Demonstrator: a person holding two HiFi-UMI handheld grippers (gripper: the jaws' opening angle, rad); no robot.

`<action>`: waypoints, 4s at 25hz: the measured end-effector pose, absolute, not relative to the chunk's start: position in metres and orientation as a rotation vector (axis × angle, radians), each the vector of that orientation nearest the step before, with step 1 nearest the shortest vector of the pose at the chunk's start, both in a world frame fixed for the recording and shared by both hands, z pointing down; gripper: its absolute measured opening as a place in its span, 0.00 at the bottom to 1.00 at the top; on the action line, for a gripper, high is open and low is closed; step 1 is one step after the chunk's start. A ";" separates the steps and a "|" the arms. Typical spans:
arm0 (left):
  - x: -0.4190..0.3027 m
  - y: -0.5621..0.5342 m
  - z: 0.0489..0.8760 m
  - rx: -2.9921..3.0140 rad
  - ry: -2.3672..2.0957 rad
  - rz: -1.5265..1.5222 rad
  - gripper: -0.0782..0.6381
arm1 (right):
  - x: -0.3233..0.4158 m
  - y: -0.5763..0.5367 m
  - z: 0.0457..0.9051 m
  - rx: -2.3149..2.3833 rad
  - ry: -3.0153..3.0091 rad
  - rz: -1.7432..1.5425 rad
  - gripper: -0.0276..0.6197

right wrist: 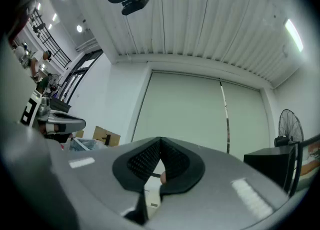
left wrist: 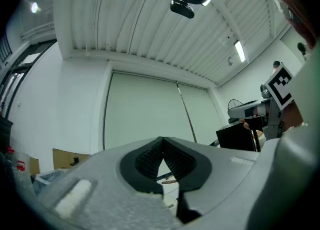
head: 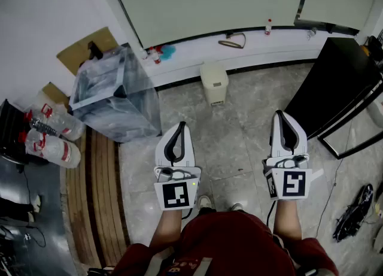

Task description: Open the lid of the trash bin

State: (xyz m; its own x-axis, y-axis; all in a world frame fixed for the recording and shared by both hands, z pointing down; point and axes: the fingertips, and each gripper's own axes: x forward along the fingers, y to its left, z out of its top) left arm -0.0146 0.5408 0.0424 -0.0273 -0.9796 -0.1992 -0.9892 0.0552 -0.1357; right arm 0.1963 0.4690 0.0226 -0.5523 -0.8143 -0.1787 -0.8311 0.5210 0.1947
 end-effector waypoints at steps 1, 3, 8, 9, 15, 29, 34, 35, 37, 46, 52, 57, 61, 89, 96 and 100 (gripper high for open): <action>-0.021 0.541 0.043 -2.006 2.096 0.060 0.12 | 0.190 0.469 0.023 -1.452 2.681 0.398 0.04; -0.033 0.543 0.044 -2.005 2.101 0.064 0.12 | 0.177 0.468 0.022 -1.449 2.679 0.401 0.04; -0.061 0.545 0.046 -2.008 2.087 0.074 0.12 | 0.146 0.471 0.023 -1.452 2.682 0.422 0.04; -0.066 0.546 0.047 -2.010 2.084 0.072 0.12 | 0.141 0.471 0.024 -1.456 2.681 0.422 0.04; -0.097 0.546 0.051 -2.040 2.068 0.074 0.12 | 0.116 0.475 0.022 -1.479 2.637 0.385 0.04; -0.112 0.532 0.064 -2.134 2.011 0.095 0.12 | 0.113 0.477 0.038 -1.608 2.591 0.320 0.04; -0.101 0.512 0.067 -2.152 1.996 0.093 0.12 | 0.122 0.459 0.045 -1.621 2.589 0.310 0.04; -0.098 0.506 0.068 -2.151 1.993 0.090 0.12 | 0.124 0.453 0.047 -1.619 2.586 0.307 0.04; -0.093 0.493 0.067 -2.149 1.986 0.080 0.12 | 0.131 0.439 0.049 -1.624 2.575 0.301 0.04; -0.069 0.401 0.065 -2.131 1.986 0.041 0.12 | 0.157 0.349 0.057 -1.619 2.570 0.281 0.04; -0.044 0.333 0.061 -2.141 1.970 0.012 0.12 | 0.177 0.283 0.061 -1.606 2.575 0.240 0.04; -0.021 0.284 0.059 -2.150 1.954 -0.020 0.12 | 0.201 0.237 0.061 -1.617 2.558 0.227 0.04; 0.001 0.249 0.053 -2.152 1.935 -0.016 0.12 | 0.224 0.204 0.061 -1.626 2.541 0.217 0.04; -0.030 0.096 0.077 -2.247 1.880 0.037 0.12 | 0.191 0.072 0.076 -1.725 2.522 0.241 0.04; -0.087 0.052 0.080 -2.286 1.841 0.067 0.12 | 0.128 0.037 0.075 -1.761 2.527 0.263 0.04; -0.117 0.030 0.086 -2.293 1.808 0.091 0.12 | 0.097 0.020 0.082 -1.792 2.526 0.256 0.04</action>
State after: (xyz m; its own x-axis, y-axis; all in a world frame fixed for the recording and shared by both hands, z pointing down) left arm -0.1169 0.0305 0.0860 0.2414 -0.9529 -0.1834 -0.9666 -0.2193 -0.1328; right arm 0.0966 0.0203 0.0825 -0.3348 -0.9343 -0.1223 -0.9399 0.3219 0.1142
